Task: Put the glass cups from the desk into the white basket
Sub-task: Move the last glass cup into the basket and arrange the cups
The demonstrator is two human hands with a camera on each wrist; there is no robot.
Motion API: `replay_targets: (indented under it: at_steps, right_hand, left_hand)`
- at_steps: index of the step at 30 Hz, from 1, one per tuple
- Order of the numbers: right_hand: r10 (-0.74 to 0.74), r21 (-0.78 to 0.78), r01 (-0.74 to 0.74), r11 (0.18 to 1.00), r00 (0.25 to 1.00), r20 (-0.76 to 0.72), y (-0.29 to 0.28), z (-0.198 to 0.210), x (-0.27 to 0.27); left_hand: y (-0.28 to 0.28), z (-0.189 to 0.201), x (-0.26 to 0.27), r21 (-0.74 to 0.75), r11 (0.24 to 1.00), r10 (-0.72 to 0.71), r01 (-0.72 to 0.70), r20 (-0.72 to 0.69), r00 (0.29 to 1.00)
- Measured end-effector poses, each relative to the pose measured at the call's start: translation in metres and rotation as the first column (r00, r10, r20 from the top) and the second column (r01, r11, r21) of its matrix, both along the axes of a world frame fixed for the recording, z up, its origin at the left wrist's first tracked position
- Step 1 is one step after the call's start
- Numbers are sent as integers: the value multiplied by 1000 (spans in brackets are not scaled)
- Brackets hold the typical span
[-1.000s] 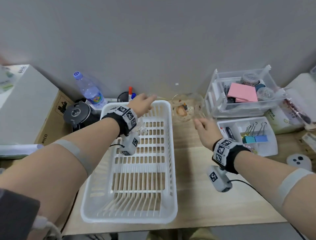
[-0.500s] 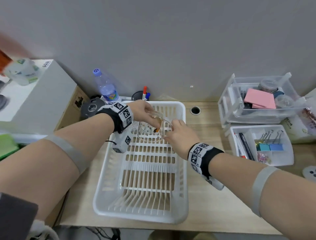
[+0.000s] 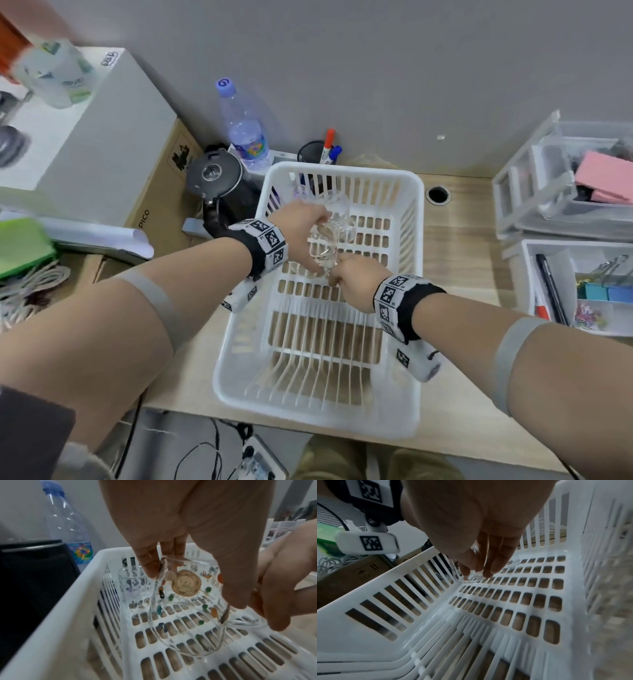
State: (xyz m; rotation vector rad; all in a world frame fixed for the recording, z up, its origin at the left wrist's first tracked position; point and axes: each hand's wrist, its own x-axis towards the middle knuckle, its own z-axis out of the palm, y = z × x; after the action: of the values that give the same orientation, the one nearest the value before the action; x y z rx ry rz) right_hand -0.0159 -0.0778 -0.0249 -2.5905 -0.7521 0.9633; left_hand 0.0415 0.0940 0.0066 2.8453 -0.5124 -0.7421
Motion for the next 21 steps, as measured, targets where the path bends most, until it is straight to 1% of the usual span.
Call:
replay_targets:
  at_steps: [4,12,14,17,21]
  right_hand:
    - [1,-45,-2,999,1000,-11,9,-3,5]
    - [-27,-133,23,991,999,-25,22,-16,14]
    - [-39,-126,35,991,999,-29,25,-21,15]
    - [-60,-70,56,996,996,-71,29,-29,14]
    - [-55,-47,49,998,991,-119,32,-33,13]
  left_hand:
    - [6,-7,1,38,999,-13,12,31,999]
    - [12,-24,1,166,986,-38,21,99,994]
    - [12,-25,3,185,982,-47,31,85,995]
    - [12,-25,7,203,978,-67,54,54,996]
    - [12,-27,4,249,966,-85,70,49,995]
